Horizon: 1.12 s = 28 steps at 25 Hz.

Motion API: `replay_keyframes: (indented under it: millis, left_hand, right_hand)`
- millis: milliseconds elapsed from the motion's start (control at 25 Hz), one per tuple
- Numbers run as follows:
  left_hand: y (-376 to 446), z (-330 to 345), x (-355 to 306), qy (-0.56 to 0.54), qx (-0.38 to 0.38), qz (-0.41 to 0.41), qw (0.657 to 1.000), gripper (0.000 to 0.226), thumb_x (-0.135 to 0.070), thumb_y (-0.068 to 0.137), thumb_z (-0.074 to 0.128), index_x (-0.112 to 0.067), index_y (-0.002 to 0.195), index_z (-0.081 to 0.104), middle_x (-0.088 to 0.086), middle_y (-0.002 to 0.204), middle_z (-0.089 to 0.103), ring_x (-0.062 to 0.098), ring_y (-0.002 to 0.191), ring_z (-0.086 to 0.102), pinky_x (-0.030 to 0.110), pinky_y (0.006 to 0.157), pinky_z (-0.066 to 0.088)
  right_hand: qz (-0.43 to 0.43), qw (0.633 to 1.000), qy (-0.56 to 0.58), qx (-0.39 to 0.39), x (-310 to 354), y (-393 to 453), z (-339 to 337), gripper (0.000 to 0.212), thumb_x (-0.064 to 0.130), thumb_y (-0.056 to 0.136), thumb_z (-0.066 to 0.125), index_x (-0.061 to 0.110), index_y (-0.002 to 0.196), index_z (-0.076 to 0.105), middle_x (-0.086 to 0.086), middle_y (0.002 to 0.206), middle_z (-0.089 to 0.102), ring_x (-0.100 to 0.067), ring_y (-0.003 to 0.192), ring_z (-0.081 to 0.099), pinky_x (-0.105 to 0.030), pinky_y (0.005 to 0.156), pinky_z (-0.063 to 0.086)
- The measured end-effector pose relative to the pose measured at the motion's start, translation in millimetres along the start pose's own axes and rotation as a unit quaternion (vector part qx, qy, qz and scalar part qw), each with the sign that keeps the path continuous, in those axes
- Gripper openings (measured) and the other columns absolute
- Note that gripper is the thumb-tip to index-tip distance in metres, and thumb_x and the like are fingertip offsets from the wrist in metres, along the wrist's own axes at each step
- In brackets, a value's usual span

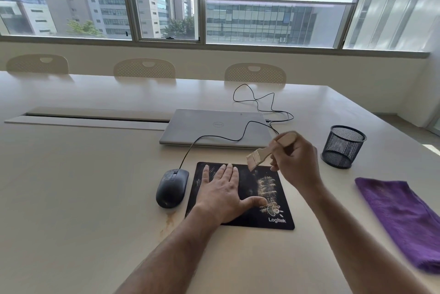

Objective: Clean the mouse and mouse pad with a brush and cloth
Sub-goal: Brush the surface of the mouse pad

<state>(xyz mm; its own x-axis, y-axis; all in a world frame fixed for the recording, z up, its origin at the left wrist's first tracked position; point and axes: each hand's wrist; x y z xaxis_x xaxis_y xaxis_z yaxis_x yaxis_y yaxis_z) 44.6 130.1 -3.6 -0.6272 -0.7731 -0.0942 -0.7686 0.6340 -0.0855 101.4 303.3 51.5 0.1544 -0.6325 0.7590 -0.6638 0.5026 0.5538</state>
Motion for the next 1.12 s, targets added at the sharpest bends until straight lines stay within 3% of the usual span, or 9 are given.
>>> replay_keyframes:
  millis: [120, 200, 320, 480, 640, 720, 800, 960, 1120]
  left_hand:
    - [1, 1, 0, -0.005, -0.001, -0.003, 1.000, 0.131, -0.099, 0.057, -0.003, -0.015, 0.158, -0.002, 0.002, 0.166, -0.006, 0.013, 0.151, -0.012, 0.054, 0.118, -0.014]
    - [1, 1, 0, -0.006, 0.000, -0.004, 1.000, 0.133, -0.099, 0.056, -0.004, -0.015, 0.158, -0.002, 0.001, 0.166, -0.006, 0.013, 0.151, -0.012, 0.054, 0.118, -0.014]
    - [1, 1, 0, -0.003, 0.002, -0.002, 1.000, 0.131, -0.098, 0.057, -0.003, -0.014, 0.158, -0.002, 0.001, 0.166, -0.006, 0.013, 0.151, -0.012, 0.054, 0.118, -0.014]
    - [1, 1, 0, -0.002, 0.000, -0.002, 1.000, 0.129, -0.098, 0.059, -0.001, -0.014, 0.158, -0.002, 0.001, 0.166, -0.005, 0.013, 0.151, -0.012, 0.054, 0.118, -0.014]
    - [1, 1, 0, -0.003, -0.001, -0.004, 1.000, 0.131, -0.099, 0.058, -0.002, -0.015, 0.158, -0.001, 0.001, 0.166, -0.005, 0.013, 0.151, -0.012, 0.054, 0.118, -0.014]
    - [2, 1, 0, -0.002, -0.003, -0.004, 1.000, 0.130, -0.099, 0.059, -0.001, -0.015, 0.158, -0.001, 0.001, 0.166, -0.005, 0.013, 0.151, -0.012, 0.054, 0.118, -0.015]
    - [2, 1, 0, 0.000, -0.005, -0.004, 1.000, 0.130, -0.099, 0.059, 0.000, -0.015, 0.158, -0.001, 0.002, 0.166, -0.004, 0.013, 0.151, -0.011, 0.055, 0.118, -0.014]
    - [1, 2, 1, -0.001, 0.000, -0.004, 1.000, 0.128, -0.099, 0.062, 0.000, -0.015, 0.158, 0.000, 0.001, 0.166, -0.005, 0.013, 0.151, -0.012, 0.055, 0.118, -0.013]
    - [0, -1, 0, -0.005, -0.004, -0.006, 1.000, 0.123, -0.095, 0.065, -0.003, -0.015, 0.158, 0.001, 0.001, 0.166, -0.004, 0.012, 0.151, -0.011, 0.054, 0.118, -0.014]
  right_hand:
    - [0.004, 0.998, -0.039, 0.045, -6, -3, 15, 0.013, 0.025, 0.091, 0.065, 0.019, 0.081, 0.069, 0.002, 0.057, 0.069, -0.014, 0.047, 0.068, -0.045, 0.056, 0.061]
    - [-0.001, 0.993, -0.081, 0.089, -3, -5, 22, 0.024, 0.026, 0.091, 0.060, 0.011, 0.076, 0.070, -0.004, 0.054, 0.068, -0.022, 0.048, 0.068, -0.047, 0.055, 0.059]
    - [0.028, 0.986, -0.099, 0.133, 6, 2, 16, 0.025, 0.015, 0.089, 0.057, 0.006, 0.069, 0.069, -0.009, 0.049, 0.067, -0.023, 0.042, 0.065, -0.044, 0.050, 0.059]
    - [0.045, 0.994, -0.041, 0.095, 10, -1, 14, 0.019, 0.016, 0.095, 0.059, 0.011, 0.081, 0.070, -0.009, 0.053, 0.069, -0.020, 0.040, 0.066, -0.039, 0.044, 0.059]
    - [0.034, 0.980, -0.089, 0.173, 11, -3, 16, 0.021, 0.012, 0.093, 0.059, 0.010, 0.075, 0.069, -0.006, 0.051, 0.068, -0.011, 0.037, 0.061, -0.029, 0.043, 0.055]
    - [0.044, 0.981, -0.081, 0.172, 14, 1, 10, 0.020, 0.010, 0.090, 0.060, 0.012, 0.072, 0.068, -0.007, 0.049, 0.066, -0.010, 0.035, 0.057, -0.023, 0.040, 0.048]
    - [0.042, 0.986, -0.053, 0.152, 14, -2, 7, 0.019, 0.013, 0.093, 0.060, 0.014, 0.077, 0.069, -0.007, 0.051, 0.067, -0.014, 0.037, 0.060, -0.023, 0.041, 0.050]
    - [0.037, 0.972, -0.072, 0.221, 14, -9, 3, 0.021, 0.010, 0.093, 0.060, 0.010, 0.074, 0.069, -0.007, 0.050, 0.065, -0.014, 0.035, 0.058, -0.022, 0.036, 0.046]
    - [0.045, 0.983, -0.029, 0.177, 13, -9, -5, 0.019, 0.011, 0.094, 0.061, 0.012, 0.077, 0.070, -0.010, 0.052, 0.067, -0.021, 0.039, 0.061, -0.026, 0.037, 0.049]
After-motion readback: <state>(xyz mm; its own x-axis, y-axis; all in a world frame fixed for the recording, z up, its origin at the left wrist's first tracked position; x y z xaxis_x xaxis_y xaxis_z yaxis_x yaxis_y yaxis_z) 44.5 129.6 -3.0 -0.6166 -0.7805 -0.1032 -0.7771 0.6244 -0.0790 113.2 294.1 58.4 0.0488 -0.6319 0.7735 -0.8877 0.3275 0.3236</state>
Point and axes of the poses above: each hand's wrist, its own y-axis towards the middle knuckle, its own z-axis out of the palm, x = y × z
